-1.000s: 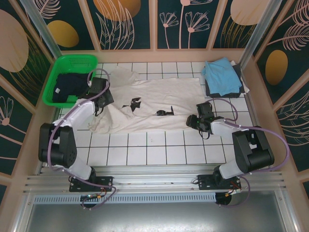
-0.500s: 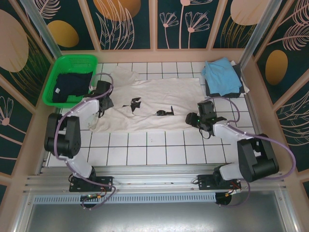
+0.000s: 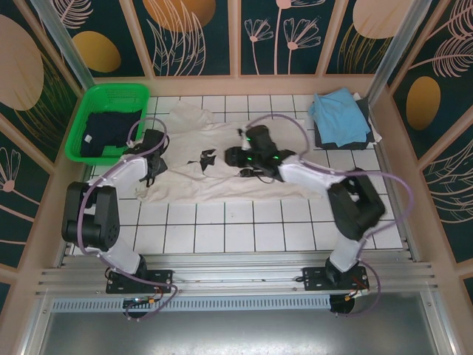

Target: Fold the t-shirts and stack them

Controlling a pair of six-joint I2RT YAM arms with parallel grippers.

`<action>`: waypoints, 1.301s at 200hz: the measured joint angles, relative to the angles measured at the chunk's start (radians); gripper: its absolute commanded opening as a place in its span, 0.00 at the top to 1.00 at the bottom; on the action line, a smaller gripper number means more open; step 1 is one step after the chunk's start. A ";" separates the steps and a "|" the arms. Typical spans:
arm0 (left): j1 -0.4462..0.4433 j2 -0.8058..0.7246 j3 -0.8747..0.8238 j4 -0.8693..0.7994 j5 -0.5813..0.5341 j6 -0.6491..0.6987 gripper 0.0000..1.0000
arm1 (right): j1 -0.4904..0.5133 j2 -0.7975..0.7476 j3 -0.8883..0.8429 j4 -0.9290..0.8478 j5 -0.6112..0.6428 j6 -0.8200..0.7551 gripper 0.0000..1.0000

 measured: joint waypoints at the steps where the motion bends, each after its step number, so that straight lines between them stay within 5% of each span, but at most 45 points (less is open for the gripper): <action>1: 0.002 -0.003 -0.006 0.002 0.003 -0.003 0.47 | 0.002 0.006 0.006 -0.001 -0.002 -0.001 0.53; 43: 0.060 -0.073 -0.157 0.035 0.068 -0.023 0.42 | 0.083 0.349 0.370 -0.055 -0.005 -0.057 0.58; 87: 0.096 -0.142 -0.190 0.067 0.092 -0.023 0.41 | 0.095 0.533 0.573 -0.163 0.021 -0.088 0.60; 187: 0.130 -0.133 -0.206 0.095 0.124 -0.010 0.40 | 0.128 0.606 0.702 -0.283 0.103 -0.138 0.62; 260: 0.169 -0.133 -0.248 0.117 0.174 0.002 0.42 | 0.150 0.611 0.708 -0.305 0.191 -0.162 0.88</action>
